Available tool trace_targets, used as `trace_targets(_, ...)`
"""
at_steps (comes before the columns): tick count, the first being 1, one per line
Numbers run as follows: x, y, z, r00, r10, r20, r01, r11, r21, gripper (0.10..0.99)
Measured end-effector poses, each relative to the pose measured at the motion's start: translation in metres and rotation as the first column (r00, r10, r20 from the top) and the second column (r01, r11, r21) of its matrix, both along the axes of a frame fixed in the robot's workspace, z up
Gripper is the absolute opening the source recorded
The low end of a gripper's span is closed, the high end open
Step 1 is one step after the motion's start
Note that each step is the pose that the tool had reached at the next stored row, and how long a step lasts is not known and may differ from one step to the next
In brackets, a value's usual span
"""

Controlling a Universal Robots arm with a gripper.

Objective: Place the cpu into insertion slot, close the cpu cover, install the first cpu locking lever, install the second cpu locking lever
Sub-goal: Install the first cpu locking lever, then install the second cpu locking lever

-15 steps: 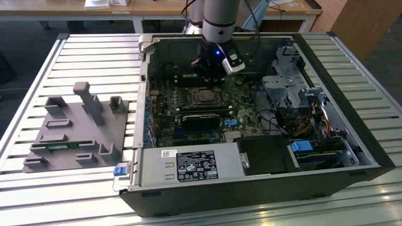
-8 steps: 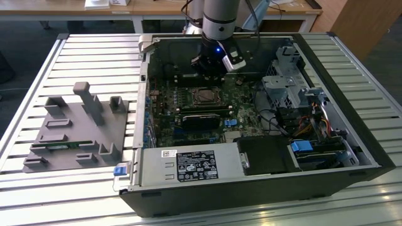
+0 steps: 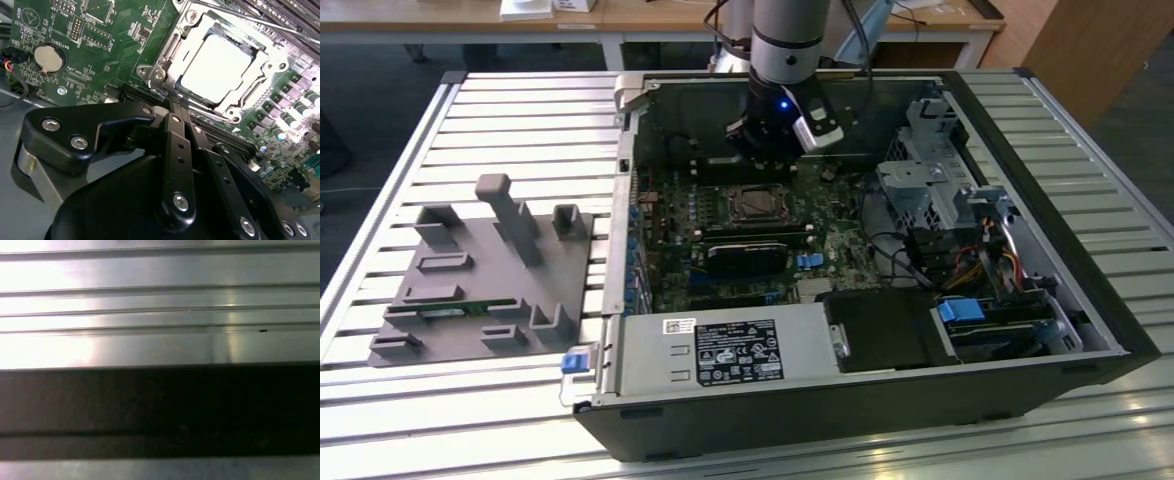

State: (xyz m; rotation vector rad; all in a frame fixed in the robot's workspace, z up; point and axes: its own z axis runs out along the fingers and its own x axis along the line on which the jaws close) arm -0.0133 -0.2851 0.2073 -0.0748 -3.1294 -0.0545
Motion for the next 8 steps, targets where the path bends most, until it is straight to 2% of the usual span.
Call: trace_targets(8,0.0,-0.0025,0.0,1.0,0.0,0.0,0.0,1.0,0.0,0.106)
